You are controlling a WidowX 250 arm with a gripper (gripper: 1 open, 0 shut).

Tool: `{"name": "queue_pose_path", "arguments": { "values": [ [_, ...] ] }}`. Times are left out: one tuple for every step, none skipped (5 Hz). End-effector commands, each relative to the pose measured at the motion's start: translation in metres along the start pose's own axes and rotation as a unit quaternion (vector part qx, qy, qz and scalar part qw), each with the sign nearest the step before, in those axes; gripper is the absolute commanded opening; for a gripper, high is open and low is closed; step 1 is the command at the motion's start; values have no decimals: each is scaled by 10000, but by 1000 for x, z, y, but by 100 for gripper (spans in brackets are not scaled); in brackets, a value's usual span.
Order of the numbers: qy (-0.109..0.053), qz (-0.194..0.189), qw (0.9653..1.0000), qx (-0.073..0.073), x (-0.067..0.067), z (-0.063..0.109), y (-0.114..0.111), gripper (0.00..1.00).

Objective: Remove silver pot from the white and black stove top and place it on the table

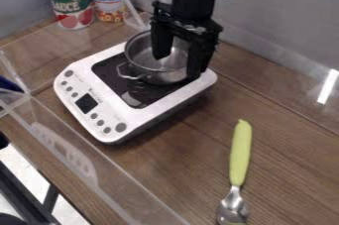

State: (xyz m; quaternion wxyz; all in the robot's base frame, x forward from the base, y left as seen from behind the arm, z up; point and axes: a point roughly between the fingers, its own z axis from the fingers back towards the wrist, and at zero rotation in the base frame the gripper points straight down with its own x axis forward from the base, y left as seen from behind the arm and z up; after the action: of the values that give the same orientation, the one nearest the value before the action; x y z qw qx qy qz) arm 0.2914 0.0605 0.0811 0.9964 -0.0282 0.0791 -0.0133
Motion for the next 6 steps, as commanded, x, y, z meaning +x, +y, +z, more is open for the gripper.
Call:
{"name": "queue_pose_path", "arguments": {
  "values": [
    [-342,2,9994,49,-3,24,-2,100],
    [-325,-7,9995,26,-4,25,-4,100],
    [-300,-15,9995,3,-5,25,-6,100],
    [-274,-23,9996,-18,-6,25,-7,100],
    [-263,-55,9996,-27,-5,24,-7,100],
    [-262,-75,9996,-12,0,18,-4,100]
  ]
}}
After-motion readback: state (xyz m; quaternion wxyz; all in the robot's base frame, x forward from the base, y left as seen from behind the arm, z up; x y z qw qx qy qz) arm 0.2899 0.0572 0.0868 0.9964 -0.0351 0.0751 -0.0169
